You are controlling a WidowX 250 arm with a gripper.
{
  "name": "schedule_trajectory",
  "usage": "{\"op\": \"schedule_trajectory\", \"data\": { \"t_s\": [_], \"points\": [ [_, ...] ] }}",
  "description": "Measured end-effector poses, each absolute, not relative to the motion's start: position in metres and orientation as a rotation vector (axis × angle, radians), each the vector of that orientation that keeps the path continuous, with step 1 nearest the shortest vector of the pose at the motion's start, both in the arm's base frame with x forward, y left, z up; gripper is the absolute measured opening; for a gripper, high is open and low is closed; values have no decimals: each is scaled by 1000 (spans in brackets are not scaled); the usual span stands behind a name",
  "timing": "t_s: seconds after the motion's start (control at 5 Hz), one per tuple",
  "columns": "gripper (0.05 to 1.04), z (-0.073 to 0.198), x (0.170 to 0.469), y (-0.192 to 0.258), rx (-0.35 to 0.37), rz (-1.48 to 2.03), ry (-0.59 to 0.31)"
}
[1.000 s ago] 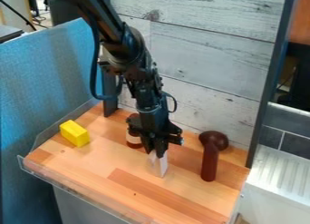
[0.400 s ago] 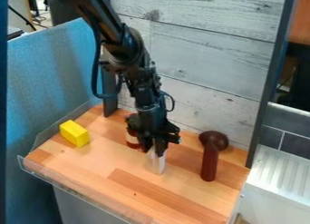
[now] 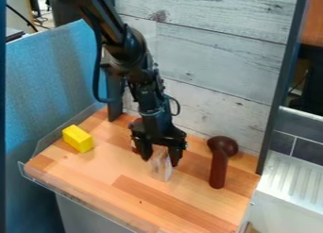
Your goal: Move the wooden thing to the middle of the table
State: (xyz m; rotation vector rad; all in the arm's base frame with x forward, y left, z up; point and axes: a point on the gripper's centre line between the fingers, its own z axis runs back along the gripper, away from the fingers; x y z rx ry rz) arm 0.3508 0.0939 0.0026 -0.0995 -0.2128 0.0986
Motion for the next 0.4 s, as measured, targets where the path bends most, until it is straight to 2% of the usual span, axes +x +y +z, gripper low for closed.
{"op": "schedule_trajectory", "data": {
  "t_s": [0.2,0.4],
  "points": [
    [1007,18,351,99,-137,124,-218],
    [1001,48,354,108,-155,143,-250]
  ]
}}
